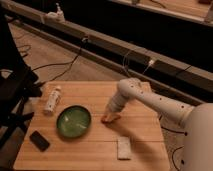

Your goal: Drag the pepper across the table

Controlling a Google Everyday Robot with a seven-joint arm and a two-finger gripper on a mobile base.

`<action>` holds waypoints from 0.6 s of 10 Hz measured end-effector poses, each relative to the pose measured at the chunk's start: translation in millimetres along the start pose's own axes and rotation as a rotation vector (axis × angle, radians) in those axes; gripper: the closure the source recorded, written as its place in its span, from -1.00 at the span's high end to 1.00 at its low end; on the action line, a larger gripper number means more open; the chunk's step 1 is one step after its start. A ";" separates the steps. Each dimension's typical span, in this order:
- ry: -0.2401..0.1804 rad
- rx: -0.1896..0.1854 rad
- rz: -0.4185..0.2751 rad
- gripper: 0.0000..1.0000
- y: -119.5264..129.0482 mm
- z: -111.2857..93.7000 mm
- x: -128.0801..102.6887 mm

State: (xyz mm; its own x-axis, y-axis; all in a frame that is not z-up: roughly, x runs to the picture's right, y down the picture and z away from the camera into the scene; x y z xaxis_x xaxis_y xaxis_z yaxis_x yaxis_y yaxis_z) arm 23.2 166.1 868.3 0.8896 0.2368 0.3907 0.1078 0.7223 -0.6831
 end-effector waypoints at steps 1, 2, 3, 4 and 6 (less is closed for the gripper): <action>-0.002 -0.007 0.004 -0.90 -0.6 1.3 1.7; -0.005 -0.013 0.007 -0.99 -1.3 2.3 1.9; -0.004 -0.015 0.007 -1.00 -2.8 2.7 2.7; -0.001 -0.015 0.003 -1.00 -4.4 2.5 3.3; 0.020 -0.004 -0.017 -1.00 -7.8 -0.8 4.6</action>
State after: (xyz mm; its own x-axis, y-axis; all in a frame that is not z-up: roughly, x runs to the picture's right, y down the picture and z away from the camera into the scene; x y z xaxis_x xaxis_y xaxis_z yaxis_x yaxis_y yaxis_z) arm 26.8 161.1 874.9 0.8963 0.2111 0.3899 0.1248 0.7237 -0.6787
